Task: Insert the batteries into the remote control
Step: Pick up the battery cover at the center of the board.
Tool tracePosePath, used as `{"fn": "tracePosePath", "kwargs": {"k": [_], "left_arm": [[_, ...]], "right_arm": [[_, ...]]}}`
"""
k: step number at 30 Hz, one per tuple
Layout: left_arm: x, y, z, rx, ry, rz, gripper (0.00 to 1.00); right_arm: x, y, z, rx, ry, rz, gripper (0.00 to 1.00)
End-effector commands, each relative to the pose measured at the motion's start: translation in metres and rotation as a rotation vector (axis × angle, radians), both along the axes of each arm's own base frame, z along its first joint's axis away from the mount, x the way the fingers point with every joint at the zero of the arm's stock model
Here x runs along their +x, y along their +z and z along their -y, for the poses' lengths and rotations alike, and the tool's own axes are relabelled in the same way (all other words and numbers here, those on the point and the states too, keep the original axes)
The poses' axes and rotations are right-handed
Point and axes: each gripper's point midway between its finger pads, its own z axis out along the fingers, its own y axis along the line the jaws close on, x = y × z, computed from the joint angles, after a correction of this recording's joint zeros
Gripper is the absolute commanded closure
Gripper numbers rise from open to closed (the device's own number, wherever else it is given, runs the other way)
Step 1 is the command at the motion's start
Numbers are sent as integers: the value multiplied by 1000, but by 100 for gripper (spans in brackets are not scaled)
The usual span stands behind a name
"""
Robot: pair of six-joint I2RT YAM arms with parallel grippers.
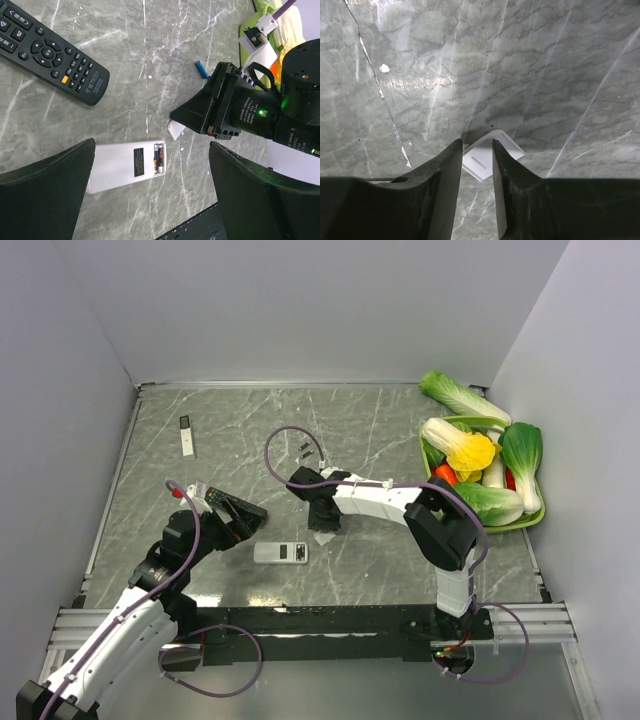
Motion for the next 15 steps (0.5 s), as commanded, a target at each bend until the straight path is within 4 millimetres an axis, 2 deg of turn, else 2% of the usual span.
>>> {"fn": "tracePosePath", "kwargs": {"k": [1,4,7,8,10,15], "left_arm": [[0,4,6,-12,-34,23,1],[0,4,7,-17,-39,25,1],[0,6,10,-33,-48,30,1],[0,6,10,-37,-48,28,1],[-1,7,12,-46,-60,30,1],[-1,11,19,-69,-101,70,1]], "right_arm": [[4,-1,-5,6,-20,13,66],[4,1,-2,5,-15,24,74],[2,3,0,9,-4,32,86],[4,3,1,3,4,38,94],[5,6,3,-4,29,52,100],[6,23,0,51,133,121,100]]}}
